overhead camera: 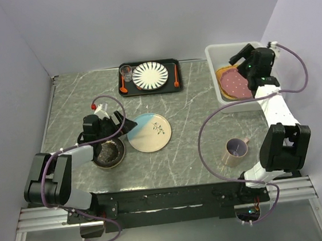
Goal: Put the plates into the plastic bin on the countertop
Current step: Place the plate in the plastic bin.
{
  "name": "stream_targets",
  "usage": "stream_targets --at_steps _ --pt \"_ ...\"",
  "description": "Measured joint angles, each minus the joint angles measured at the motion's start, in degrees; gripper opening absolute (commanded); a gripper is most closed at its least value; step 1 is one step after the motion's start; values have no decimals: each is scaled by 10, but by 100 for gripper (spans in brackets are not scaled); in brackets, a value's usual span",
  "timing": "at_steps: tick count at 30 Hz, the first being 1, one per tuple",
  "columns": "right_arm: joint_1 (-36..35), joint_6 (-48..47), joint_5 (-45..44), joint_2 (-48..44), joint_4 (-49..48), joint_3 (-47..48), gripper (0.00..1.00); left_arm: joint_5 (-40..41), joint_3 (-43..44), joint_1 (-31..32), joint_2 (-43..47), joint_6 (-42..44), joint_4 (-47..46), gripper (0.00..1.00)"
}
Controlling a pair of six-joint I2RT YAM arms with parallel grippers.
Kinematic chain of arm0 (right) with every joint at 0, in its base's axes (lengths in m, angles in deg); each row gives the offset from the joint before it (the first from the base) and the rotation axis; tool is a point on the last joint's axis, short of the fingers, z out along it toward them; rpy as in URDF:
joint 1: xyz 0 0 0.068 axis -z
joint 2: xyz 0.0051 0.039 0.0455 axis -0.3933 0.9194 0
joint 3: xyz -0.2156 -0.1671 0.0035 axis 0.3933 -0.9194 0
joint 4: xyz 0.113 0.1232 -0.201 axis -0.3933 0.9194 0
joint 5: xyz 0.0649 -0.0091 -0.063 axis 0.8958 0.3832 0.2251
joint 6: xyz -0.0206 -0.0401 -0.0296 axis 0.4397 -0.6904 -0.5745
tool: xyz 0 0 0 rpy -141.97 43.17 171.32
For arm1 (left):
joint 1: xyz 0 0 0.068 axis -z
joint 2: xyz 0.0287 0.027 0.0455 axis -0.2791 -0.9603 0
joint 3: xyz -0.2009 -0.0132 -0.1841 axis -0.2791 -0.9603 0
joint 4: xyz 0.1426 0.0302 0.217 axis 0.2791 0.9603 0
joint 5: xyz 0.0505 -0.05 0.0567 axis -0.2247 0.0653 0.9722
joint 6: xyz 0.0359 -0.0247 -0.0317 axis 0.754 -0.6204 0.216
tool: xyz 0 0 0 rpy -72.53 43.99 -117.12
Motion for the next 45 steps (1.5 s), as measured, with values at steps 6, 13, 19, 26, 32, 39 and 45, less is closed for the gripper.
stream_targets --at_steps 6,13,19,26,32,39,45 --pt "-62 -2 16 -1 -12 -3 100 34 12 0 -1 10 34 99" --pt "-109 -1 28 -12 -32 -50 100 68 24 1 -4 19 67 99" --pt "-157 4 50 -13 -44 -86 100 80 42 12 -31 25 84 99" --pt "-213 21 81 -12 -79 -129 100 96 74 37 -54 38 112 99" --pt "-263 25 85 -8 -92 -150 100 108 93 42 -78 44 131 99" --pt "-296 44 119 28 -116 -208 100 110 102 47 -88 49 144 99" --pt "-315 59 146 62 -135 -233 98 110 107 49 -94 51 144 99"
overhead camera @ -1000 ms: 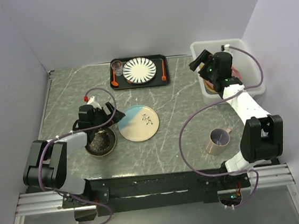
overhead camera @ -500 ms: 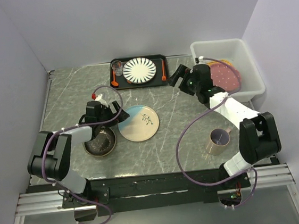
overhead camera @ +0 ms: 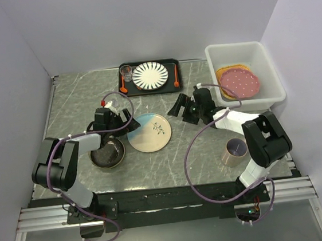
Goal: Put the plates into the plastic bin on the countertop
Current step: Place the plate in the plastic bin, then pick up the plate at the center of the board.
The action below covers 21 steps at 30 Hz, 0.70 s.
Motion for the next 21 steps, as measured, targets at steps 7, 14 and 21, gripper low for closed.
stream_targets --at_steps 7,14,21 --pt "-21 19 42 41 -49 -17 93 0 0 1 0 2 0 99" --pt "-27 36 69 73 -93 -34 89 0 2 2 -2 2 -1 99" --pt "-30 79 117 107 -210 -66 81 0 2 4 -4 2 -4 99"
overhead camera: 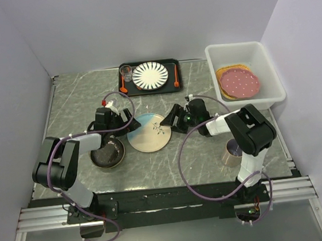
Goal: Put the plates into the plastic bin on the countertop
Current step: Pick up the plate at the center of the board.
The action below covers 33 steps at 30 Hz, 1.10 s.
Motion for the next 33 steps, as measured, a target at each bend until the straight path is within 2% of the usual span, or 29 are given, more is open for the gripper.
stream_targets --at_steps 7,10,14,24,33 --pt "-2 64 40 52 -175 -44 76 12 3 -3 -2 7 0 99" --pt "-3 89 53 72 -244 -63 71 18 4 -5 -4 11 -4 99" --pt "-4 120 75 95 -308 -80 70 23 7 -7 -11 15 -14 99" --pt "-32 160 124 111 -326 -81 65 21 12 -10 -23 14 -35 99" --pt "-44 198 144 141 -362 -80 53 5 12 -7 -23 12 -33 99"
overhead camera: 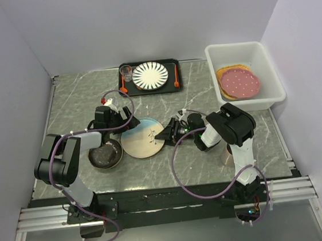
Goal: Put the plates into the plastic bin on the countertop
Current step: Pick up the plate at the center of the board.
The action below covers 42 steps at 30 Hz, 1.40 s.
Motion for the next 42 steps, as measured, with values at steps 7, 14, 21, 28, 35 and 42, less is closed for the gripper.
stream_targets --at_steps 7,14,21,28,35,42 --pt "-1 2 2 6 5 2 0 -6 0 1 0 0 2 99" --pt "-2 2 0 11 9 3 0 -5 0 2 0 0 2 99" --pt "-2 2 0 11 7 3 0 -5 0 2 0 0 2 99" --pt "-2 0 0 10 9 3 0 -2 0 2 2 0 4 99" --pt "-5 -35 -1 -42 76 5 0 10 -6 5 33 -2 34 99" --pt "-7 -68 -1 -96 136 19 0 31 -22 7 100 -4 47 99"
